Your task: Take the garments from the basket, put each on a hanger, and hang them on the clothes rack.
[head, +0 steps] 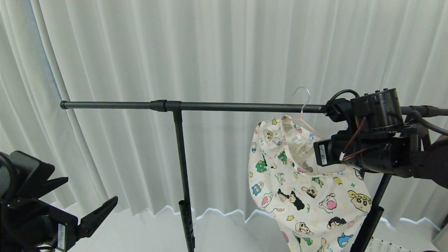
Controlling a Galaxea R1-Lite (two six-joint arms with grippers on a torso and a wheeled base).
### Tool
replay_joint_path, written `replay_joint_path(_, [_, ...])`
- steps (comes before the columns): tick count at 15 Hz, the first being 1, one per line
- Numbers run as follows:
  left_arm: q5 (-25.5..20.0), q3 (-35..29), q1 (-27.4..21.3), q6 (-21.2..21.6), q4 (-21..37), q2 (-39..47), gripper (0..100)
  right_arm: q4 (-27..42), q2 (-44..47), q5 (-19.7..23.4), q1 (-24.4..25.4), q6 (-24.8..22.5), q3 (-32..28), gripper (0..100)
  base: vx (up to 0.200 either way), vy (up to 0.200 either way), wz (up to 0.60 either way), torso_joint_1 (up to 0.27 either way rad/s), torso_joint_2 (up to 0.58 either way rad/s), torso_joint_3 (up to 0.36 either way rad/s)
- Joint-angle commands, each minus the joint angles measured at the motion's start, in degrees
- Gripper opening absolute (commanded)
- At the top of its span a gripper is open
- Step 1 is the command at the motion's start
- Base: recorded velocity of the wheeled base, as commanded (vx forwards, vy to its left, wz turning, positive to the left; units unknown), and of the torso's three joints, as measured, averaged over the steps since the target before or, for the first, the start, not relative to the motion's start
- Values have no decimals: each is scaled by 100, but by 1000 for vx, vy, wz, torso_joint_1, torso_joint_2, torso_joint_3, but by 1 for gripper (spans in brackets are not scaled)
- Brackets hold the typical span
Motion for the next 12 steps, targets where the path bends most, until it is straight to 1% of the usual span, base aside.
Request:
replay_joint_path(1, [1,16,-7,-1,-6,-54,100,-1,17,1,2,1,7,0,0,0,0,0,0,0])
replay_joint_path(4, [1,16,-51,-1,3,-72,100,-1,175,-51,2,1,-2,0,0,0,0,0,0,0])
replay_joint_path(7, [1,16,-297,-1,3,-63,100,-1,421,-271,2,1,-29,0,0,0,0,0,0,0])
replay_joint_path(12, [1,69,-464,34,-6,-89,100,-1,632,-297,-16,1,-37,0,0,0,0,0,0,0])
